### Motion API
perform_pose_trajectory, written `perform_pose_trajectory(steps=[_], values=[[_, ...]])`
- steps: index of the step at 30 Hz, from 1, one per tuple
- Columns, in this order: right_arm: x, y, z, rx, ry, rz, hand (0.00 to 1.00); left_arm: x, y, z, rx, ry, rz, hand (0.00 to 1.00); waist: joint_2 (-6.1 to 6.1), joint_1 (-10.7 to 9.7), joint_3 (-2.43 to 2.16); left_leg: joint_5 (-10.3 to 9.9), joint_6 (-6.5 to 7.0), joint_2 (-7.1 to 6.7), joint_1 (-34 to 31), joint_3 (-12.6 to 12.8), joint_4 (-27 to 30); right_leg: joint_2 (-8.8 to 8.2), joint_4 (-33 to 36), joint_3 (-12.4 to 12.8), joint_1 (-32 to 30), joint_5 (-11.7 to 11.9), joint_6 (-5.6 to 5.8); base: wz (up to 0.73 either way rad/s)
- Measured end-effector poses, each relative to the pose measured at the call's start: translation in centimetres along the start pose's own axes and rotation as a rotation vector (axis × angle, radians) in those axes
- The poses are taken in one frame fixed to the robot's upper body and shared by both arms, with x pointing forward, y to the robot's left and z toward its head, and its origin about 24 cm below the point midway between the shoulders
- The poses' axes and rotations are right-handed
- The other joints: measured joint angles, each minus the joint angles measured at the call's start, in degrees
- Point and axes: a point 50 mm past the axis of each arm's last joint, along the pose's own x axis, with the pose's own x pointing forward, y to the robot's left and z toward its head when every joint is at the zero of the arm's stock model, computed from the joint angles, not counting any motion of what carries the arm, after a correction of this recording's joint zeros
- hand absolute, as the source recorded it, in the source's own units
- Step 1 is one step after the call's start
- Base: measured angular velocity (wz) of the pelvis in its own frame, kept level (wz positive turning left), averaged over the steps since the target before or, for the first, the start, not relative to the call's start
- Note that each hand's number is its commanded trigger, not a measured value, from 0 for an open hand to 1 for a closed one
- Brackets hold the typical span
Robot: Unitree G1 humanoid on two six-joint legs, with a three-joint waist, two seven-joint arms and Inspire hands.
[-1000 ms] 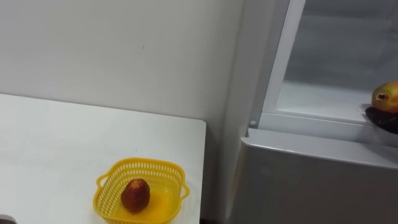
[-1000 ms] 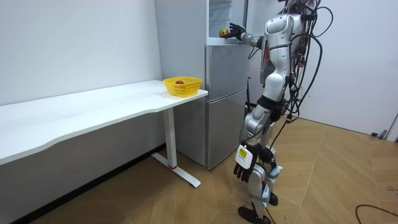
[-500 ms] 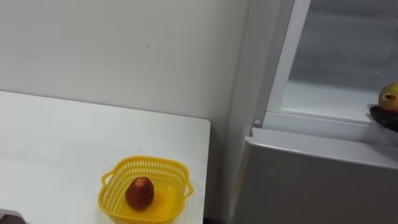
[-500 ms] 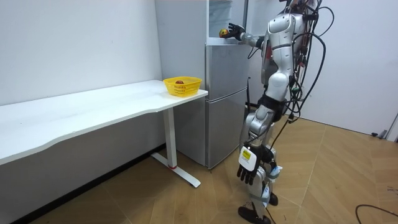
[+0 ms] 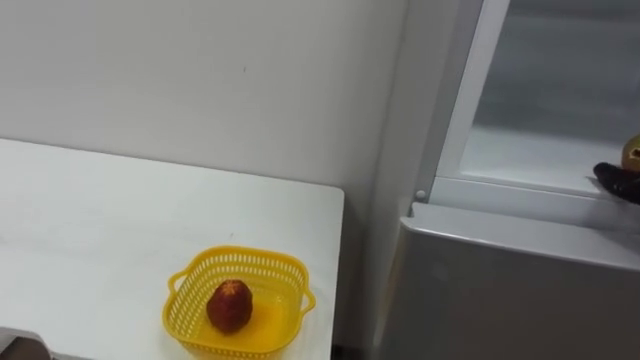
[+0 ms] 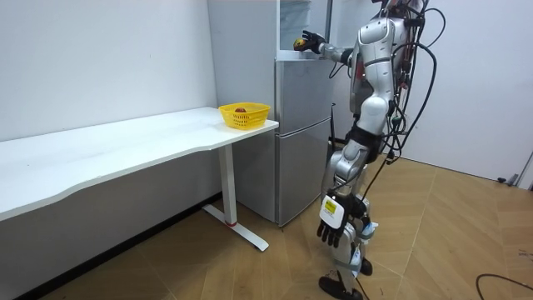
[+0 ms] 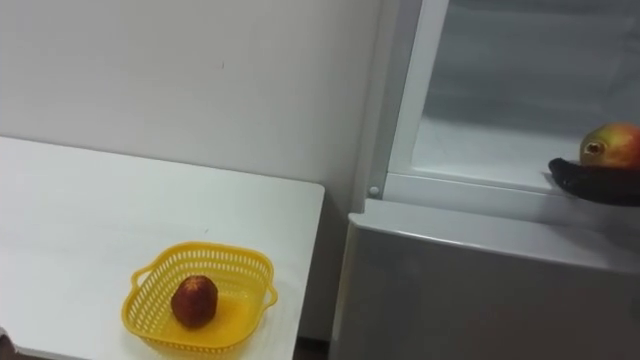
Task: Retrieve from the upper fridge
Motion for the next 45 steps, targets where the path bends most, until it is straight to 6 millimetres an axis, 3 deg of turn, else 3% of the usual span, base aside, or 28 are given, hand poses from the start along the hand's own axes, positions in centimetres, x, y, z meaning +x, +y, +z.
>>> perform_pose_trajectory(steps=[14,22,23,24,25,39,45], values=[[0.4,-0.3,-0.8,-0.020,0.045,0.070,0.00,-0.3,-0.1,-1.3,0.007,0.026,-0.004,0.00,0.13,0.3,0.05,0.1,-0.08,-0.02,0.3,-0.4,-0.7,0.02,0.1,-0.2,0.2,0.0,-0.01,0.01],[0.5,-0.7,-1.7,-0.020,0.073,0.071,0.00,-0.3,-0.2,-1.3,0.006,0.029,-0.003,0.00,0.12,0.7,0.36,0.1,-0.08,0.01,0.9,-0.4,-0.6,0.01,0.0,-0.6,1.0,0.0,-0.01,0.01],[0.5,-0.8,-1.9,-0.022,0.077,0.068,0.19,-0.3,-0.1,-1.3,0.005,0.030,-0.002,0.00,0.13,1.0,0.36,0.1,-0.09,0.01,1.2,-0.5,-0.7,0.02,0.0,-0.6,1.2,0.0,-0.01,0.00],[0.4,-0.9,-2.0,-0.023,0.079,0.067,0.72,-0.3,-0.1,-1.3,0.005,0.030,-0.002,0.00,0.13,1.1,0.36,0.1,-0.09,0.01,1.2,-0.5,-0.7,0.02,0.0,-0.6,1.3,0.0,-0.01,0.00],[0.5,-0.9,-2.1,-0.025,0.083,0.064,1.00,-0.3,-0.1,-1.3,0.005,0.031,-0.002,0.00,0.11,1.4,0.36,0.1,-0.09,0.02,1.3,-0.5,-0.7,0.03,0.0,-0.6,1.4,0.0,-0.01,0.00],[0.5,-1.4,-2.4,-0.073,0.089,0.079,1.00,-0.3,-0.1,-1.5,0.000,0.046,-0.001,0.00,-0.38,1.8,0.38,0.1,-0.13,0.01,1.2,-0.4,-0.7,0.00,0.0,-0.5,1.1,0.0,-0.01,0.00],[1.4,-1.5,-1.5,-0.070,0.083,0.064,1.00,-0.3,-0.1,-1.5,-0.001,0.047,0.005,0.00,-0.10,1.7,0.51,0.1,-0.14,0.04,1.2,-0.3,-0.8,0.08,-0.1,-0.5,1.1,0.0,-0.02,0.00]])
